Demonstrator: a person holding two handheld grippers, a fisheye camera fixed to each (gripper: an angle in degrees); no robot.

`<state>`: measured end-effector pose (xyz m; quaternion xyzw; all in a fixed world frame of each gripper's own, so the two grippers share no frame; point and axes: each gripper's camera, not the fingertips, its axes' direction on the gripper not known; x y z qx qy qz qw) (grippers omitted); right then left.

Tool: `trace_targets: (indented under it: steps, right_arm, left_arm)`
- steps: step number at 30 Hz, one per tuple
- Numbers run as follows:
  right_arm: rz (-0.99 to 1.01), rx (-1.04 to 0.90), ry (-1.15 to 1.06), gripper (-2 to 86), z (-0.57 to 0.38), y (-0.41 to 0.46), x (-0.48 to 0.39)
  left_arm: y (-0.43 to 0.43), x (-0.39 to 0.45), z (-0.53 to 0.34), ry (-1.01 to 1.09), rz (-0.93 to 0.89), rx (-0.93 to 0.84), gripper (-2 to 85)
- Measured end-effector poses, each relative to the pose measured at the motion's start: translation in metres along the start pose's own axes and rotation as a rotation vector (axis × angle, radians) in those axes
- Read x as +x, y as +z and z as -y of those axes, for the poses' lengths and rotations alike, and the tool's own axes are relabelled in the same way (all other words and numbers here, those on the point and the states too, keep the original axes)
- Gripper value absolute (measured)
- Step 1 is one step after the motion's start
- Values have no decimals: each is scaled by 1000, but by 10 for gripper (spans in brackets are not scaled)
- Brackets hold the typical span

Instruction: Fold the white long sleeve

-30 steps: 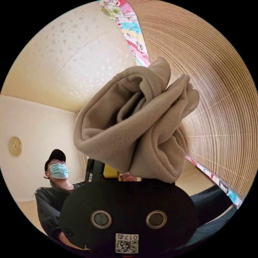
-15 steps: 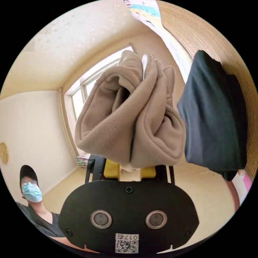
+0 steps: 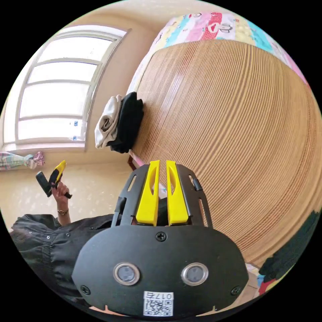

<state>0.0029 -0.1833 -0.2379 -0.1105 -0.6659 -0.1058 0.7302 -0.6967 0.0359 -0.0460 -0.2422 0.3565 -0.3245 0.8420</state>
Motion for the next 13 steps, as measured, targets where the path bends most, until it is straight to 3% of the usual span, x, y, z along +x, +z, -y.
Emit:
trace_targets:
  steps: [5,8,11,13]
  right_arm:
    - [-541,583,-152,11,-95,-228,-92]
    - [-594,936,-95,7,-191,-301,-113]
    - [-604,1117,-59,5,-280,-323,-86]
    - [-695,1075,51,5,-323,-325,-61]
  left_arm:
    - [79,101,63,330,-172,-78,73]
    - [121,169,82,465,-293,-121,62]
    - [158,238,92,550,-468,-176,30]
    - [175,277,94,587,-581,-203,9]
